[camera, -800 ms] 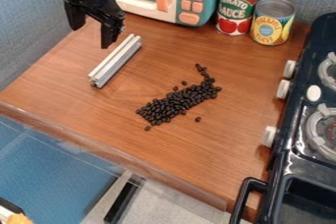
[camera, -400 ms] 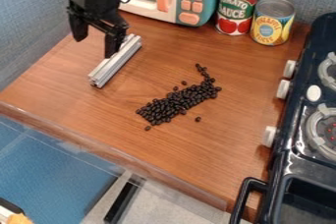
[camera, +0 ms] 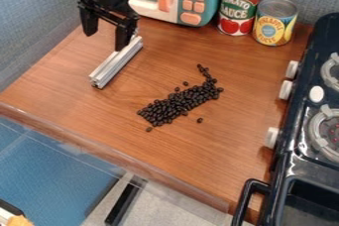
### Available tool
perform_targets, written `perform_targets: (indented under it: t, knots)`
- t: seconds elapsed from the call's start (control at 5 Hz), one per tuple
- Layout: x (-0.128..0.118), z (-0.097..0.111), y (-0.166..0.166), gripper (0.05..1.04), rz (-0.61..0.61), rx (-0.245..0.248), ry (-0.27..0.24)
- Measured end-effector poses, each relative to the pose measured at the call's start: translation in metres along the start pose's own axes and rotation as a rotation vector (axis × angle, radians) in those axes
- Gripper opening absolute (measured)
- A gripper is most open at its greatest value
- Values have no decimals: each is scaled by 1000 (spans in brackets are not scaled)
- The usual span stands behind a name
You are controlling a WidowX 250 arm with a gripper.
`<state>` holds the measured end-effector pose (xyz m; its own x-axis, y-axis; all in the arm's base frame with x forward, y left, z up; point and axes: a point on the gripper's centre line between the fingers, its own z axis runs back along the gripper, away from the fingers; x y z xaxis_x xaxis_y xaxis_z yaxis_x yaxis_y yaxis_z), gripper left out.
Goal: Sweep into pile
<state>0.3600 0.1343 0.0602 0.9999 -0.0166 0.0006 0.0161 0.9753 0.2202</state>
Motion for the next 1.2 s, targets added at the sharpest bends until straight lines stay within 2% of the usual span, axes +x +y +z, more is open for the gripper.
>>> perform_targets:
  t: [0.2, 0.6, 1.2]
  knots:
    - [-4, -2, -1, 1007, -24, -14, 26]
    - [-8, -14, 1, 1007, -24, -19, 41]
    - [-8, -18, -8, 1007, -13, -106, 20]
